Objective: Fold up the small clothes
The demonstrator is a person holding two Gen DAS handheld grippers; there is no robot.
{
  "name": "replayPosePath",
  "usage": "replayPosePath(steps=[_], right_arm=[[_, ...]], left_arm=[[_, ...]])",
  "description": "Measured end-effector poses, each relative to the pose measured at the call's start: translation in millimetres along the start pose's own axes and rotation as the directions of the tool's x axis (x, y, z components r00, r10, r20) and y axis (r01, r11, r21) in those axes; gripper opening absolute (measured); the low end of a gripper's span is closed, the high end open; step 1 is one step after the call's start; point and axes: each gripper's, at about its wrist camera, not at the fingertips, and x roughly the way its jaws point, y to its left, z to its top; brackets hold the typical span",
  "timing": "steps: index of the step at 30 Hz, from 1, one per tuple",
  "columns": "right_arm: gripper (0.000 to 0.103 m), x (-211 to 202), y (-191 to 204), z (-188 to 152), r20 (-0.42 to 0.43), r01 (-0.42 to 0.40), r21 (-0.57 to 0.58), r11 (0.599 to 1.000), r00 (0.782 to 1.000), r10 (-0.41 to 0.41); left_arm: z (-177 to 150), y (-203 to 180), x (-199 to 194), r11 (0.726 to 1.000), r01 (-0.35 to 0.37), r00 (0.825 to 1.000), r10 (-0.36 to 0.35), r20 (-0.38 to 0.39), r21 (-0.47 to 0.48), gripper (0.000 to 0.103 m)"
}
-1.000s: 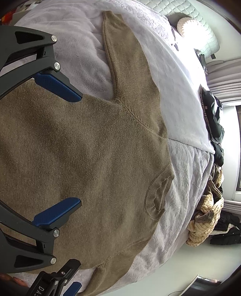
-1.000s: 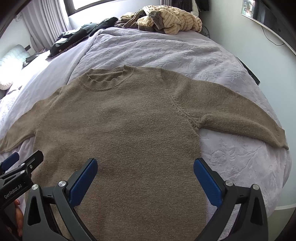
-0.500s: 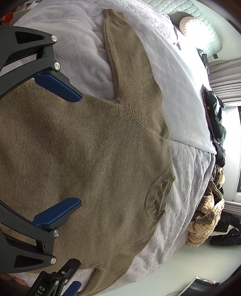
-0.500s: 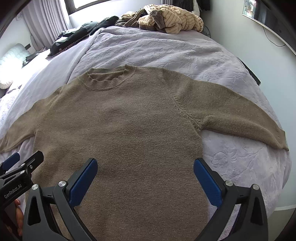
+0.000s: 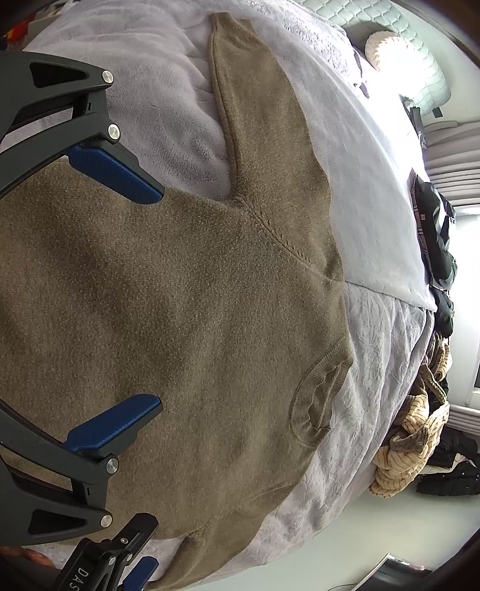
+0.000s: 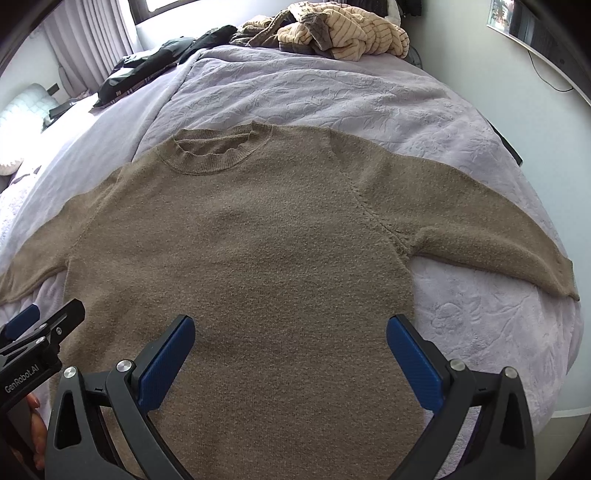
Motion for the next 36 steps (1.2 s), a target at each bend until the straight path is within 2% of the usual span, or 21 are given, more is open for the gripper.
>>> replayPosePath(steps=[36], right_arm=[[0.103, 14.5, 6.1, 11.9, -0.024, -0.032, 0.051, 0.998, 0.999, 0.033]], left_arm=[[13.6, 16.4, 16.4, 0.999, 0.043, 0.999, -0.043, -0.026, 0.007, 0.103]])
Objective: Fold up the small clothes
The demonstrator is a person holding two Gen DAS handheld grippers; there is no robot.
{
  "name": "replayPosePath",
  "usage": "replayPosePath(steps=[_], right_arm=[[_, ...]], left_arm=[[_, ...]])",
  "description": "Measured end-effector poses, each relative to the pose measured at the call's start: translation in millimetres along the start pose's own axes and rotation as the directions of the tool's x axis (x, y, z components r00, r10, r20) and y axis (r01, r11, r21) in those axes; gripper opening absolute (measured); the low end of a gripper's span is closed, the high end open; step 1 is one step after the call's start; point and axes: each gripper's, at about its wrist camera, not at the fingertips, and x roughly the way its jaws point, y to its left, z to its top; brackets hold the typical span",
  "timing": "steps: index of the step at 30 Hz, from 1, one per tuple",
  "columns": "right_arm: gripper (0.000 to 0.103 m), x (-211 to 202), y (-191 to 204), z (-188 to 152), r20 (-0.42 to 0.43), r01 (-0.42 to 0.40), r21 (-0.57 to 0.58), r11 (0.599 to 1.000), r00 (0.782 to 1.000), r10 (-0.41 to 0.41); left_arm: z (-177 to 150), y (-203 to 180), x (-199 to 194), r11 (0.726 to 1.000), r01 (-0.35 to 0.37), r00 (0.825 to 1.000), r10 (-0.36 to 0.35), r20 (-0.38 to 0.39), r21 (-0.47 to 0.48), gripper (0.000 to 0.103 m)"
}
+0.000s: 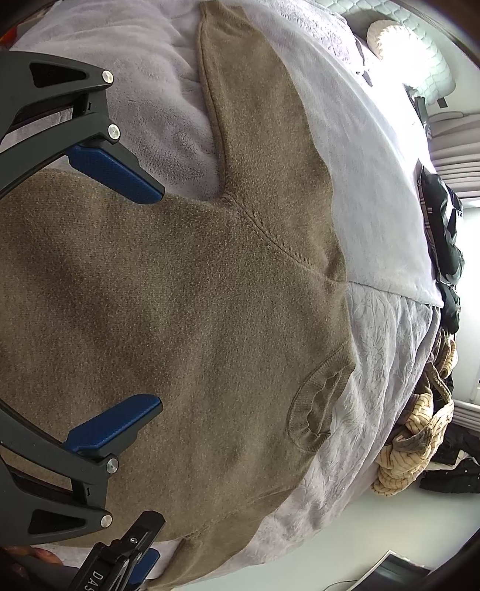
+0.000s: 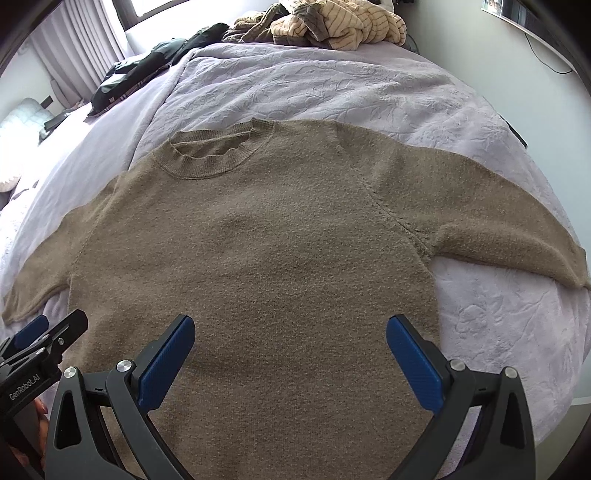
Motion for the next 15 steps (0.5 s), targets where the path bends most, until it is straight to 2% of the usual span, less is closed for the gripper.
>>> replayPosePath(steps=[10, 15], right_arm=[[0.103, -2.5, 24.3, -4.5, 0.025, -0.030, -0.024, 0.999, 0.999, 0.030], [0.103, -0.4, 46.9, -12.1, 0.020, -0.021, -0.069, 0.997, 1.000, 0.023]], left_arm=[[-0.2, 36.7, 5.9, 0.998, -0.011, 1.000, 0.010, -0.003, -0.055, 0.103], [-1.8, 87.1, 3.7, 0.991, -0.041, 0.999, 0.044, 0.024, -0.124, 0.103]])
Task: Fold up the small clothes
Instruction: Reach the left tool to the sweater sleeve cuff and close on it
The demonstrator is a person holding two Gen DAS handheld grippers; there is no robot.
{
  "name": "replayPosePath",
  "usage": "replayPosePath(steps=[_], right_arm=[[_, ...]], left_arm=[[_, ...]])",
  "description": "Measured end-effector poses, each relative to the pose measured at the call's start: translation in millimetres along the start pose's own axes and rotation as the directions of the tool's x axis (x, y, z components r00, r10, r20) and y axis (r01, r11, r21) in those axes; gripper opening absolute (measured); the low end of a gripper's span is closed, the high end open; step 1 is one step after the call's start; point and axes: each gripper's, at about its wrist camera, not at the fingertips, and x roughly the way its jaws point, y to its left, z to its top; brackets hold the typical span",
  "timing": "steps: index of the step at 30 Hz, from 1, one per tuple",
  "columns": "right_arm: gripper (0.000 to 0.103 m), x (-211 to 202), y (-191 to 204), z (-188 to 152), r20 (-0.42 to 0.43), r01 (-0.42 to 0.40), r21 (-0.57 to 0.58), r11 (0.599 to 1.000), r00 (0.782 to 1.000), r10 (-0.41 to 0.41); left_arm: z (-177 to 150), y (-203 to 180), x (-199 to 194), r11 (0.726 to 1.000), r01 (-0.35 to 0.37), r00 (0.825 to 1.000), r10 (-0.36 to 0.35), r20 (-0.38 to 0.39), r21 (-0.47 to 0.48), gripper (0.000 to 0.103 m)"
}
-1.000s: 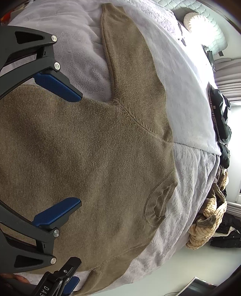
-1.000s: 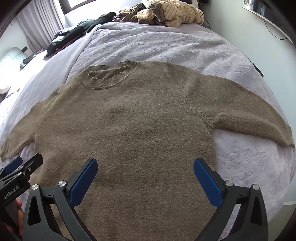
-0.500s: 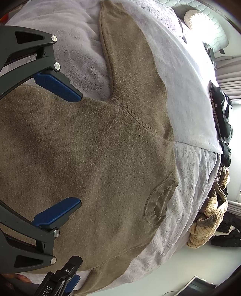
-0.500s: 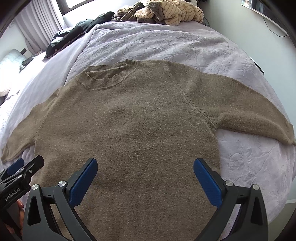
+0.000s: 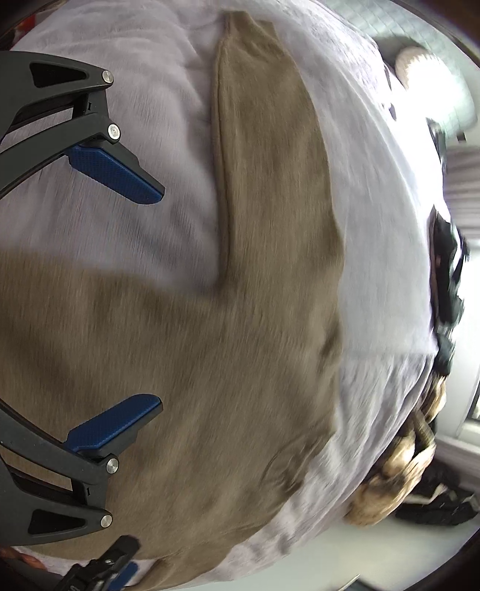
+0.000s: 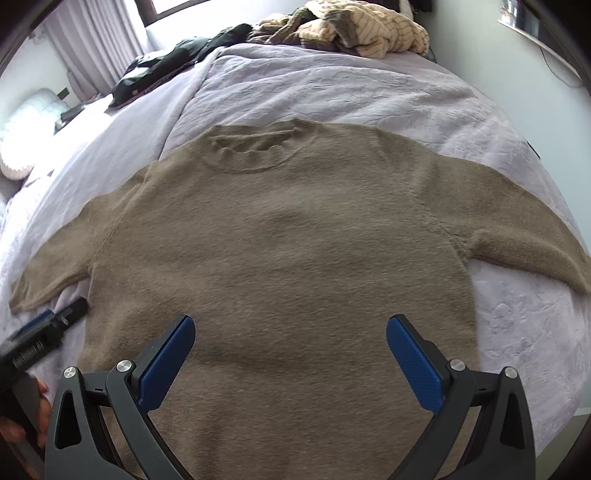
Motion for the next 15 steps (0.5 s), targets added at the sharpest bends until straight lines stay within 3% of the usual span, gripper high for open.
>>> replayPosePath(steps=[5, 10, 15], right_arm=[[0.103, 5.0, 25.8, -4.2, -0.019, -0.018, -0.046, 0.999, 1.000, 0.017], [0.103, 10.5, 49.6, -10.5, -0.031, -0.037, -0.070, 0.997, 0.999, 0.035], [0.103, 12.1, 71.4, -13.4, -0.042, -0.048, -0.109, 0.993, 0.998, 0.044]], left_arm=[[5.2, 84.5, 1.6, 0.987, -0.010, 0.999, 0.017, 0.047, -0.158, 0.103], [0.2, 174.4, 17.1, 0.932, -0.046, 0.997, 0.067, 0.047, -0.360, 0.103], [20.7, 232.3, 41.3, 0.869, 0.061, 0.995, -0.012, 0.101, -0.492, 0.103]])
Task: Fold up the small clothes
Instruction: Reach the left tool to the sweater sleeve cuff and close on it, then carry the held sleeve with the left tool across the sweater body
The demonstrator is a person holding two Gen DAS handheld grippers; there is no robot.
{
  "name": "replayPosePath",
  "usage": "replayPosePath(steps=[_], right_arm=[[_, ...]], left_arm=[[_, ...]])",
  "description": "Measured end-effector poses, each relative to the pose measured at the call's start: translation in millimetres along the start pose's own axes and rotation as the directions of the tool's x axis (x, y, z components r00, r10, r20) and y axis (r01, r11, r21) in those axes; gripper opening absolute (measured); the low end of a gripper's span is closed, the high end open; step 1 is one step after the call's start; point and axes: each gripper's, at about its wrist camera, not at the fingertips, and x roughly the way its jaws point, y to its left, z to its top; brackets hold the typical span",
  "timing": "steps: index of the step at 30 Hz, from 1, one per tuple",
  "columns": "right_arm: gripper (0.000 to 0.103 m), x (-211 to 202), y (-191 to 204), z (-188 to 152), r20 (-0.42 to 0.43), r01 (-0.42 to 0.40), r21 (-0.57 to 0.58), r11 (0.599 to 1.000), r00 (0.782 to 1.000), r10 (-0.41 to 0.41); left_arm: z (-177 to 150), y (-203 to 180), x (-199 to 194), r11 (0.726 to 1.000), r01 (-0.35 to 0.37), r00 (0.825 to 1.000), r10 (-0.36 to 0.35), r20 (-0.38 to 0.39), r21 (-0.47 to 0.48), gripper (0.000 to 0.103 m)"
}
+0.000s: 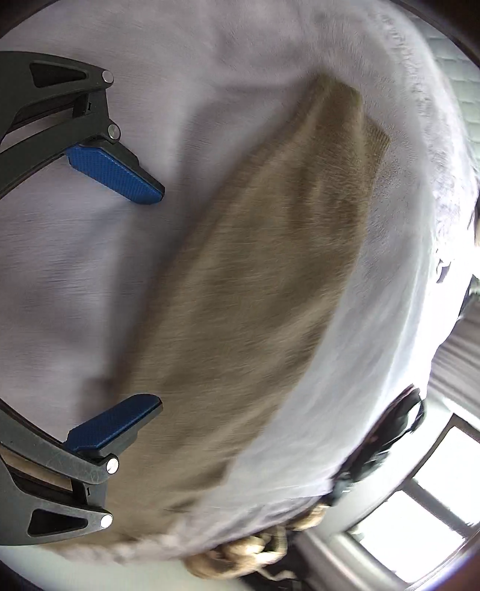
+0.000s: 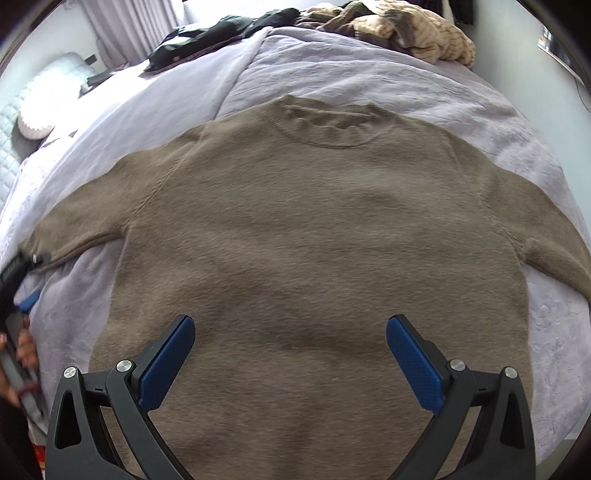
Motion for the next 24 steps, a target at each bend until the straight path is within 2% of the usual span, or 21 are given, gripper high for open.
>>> replayPosePath(steps=[5, 7, 9, 10, 11, 13, 17, 20, 24], right_arm=[[0.103, -5.6, 16.6, 1.5, 0.009, -0.020, -0.033, 0.999, 1.000, 0.020], [0.103, -8.2, 20.1, 1.4, 0.015, -0.032, -0.043, 0.999, 0.999, 0.032], [0.103, -10.5, 21.8, 0.8, 0.020, -0.047, -0.050, 0.998, 0.999, 0.048], [0.103, -11.2, 22.2, 1.0, 0.022, -0.055, -0.053, 0.997, 0.998, 0.056], [0.103, -12.1, 21.9, 0.7, 0.025, -0.063, -0.054, 0.997, 0.998, 0.064], [0.103, -16.3, 19.7, -0.6, 0.040, -0.084, -0.050, 0.995, 0.996, 0.086], [0.103, -22.5, 8.2, -1.5, 0.072, -0.131, -0.013, 0.991, 0.989, 0.131], [0.103, -26.1, -3.1, -1.2, 0.093, -0.165, 0.018, 0.986, 0.982, 0.163], [0.103, -30.1, -24.0, -1.9, 0.114, -0.212, 0.068, 0.975, 0.972, 0.204]], left_arm=[[31.1, 2.8, 7.4, 0.997, 0.071, 0.994, -0.069, 0.080, -0.025, 0.102], [31.8, 7.5, 3.7, 0.995, 0.089, 0.989, -0.083, 0.121, -0.040, 0.084], [37.2, 15.3, 6.7, 0.993, 0.105, 0.988, -0.098, 0.121, -0.061, 0.037], [39.3, 18.0, 9.2, 0.991, 0.118, 0.987, -0.109, 0.116, -0.069, 0.018], [41.0, 23.7, 9.7, 0.984, 0.161, 0.982, -0.152, 0.114, -0.079, 0.017], [39.7, 25.1, 6.1, 0.977, 0.197, 0.975, -0.186, 0.124, -0.085, 0.013], [41.5, 2.1, -18.3, 0.960, 0.280, 0.943, -0.278, 0.181, 0.015, 0.013], [37.5, -28.2, -44.2, 0.933, 0.338, 0.912, -0.358, 0.201, 0.125, 0.013], [29.0, -102.5, -68.9, 0.876, 0.406, 0.876, -0.454, 0.165, 0.261, 0.013]])
